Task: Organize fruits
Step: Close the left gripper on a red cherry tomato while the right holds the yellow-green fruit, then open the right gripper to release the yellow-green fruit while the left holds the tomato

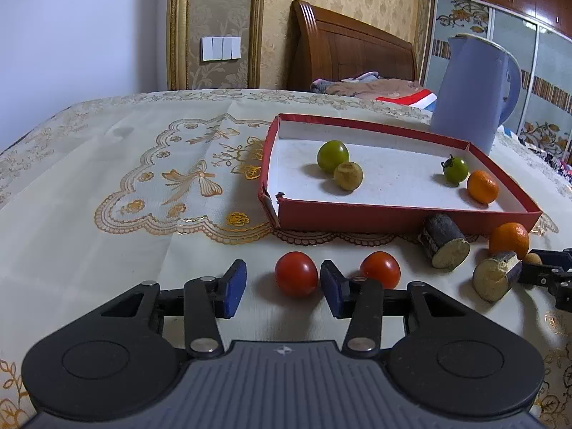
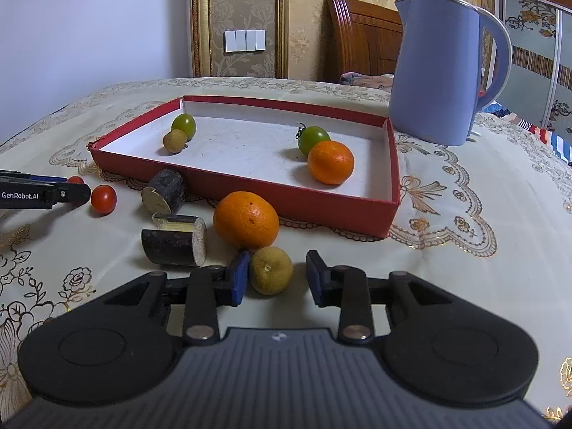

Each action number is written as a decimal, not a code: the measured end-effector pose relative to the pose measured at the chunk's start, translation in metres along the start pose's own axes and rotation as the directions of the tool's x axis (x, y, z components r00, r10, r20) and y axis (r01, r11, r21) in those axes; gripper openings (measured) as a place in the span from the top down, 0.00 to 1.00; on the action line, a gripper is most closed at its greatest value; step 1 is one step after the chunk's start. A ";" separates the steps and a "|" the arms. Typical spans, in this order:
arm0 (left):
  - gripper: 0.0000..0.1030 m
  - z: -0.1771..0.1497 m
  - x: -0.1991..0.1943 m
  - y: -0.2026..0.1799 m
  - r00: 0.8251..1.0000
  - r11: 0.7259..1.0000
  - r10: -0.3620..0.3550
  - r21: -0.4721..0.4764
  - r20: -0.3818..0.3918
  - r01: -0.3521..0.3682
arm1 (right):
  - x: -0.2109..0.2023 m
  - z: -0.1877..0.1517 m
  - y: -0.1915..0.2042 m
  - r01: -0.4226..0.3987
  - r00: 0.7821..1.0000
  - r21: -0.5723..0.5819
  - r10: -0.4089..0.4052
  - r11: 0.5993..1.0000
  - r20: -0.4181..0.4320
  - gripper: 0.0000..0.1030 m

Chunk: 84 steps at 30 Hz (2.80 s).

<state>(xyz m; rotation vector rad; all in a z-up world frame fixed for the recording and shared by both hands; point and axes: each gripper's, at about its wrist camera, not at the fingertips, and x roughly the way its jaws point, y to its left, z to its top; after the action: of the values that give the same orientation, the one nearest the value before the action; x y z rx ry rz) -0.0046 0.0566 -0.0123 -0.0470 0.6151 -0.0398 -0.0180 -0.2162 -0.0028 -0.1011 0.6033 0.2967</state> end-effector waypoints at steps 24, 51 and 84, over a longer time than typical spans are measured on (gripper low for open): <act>0.61 0.000 0.000 -0.001 1.000 1.000 0.001 0.002 0.002 -0.001 | -0.007 -0.001 -0.006 0.019 0.999 0.036 -0.020 0.999 0.041 0.77; 0.72 -0.001 0.001 -0.005 1.000 0.999 -0.027 0.029 0.002 0.027 | -0.001 0.000 -0.012 0.016 1.000 0.072 -0.017 0.997 0.006 0.77; 0.76 -0.001 0.000 -0.002 0.999 0.999 -0.039 0.014 0.006 0.039 | -0.011 -0.003 -0.033 0.006 0.998 0.200 -0.019 0.980 0.064 0.49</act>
<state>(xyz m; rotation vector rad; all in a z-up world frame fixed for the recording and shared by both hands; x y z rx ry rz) -0.0052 0.0550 -0.0129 -0.0456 0.6073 -0.0819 -0.0185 -0.2506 0.0008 0.0981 0.5638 0.2245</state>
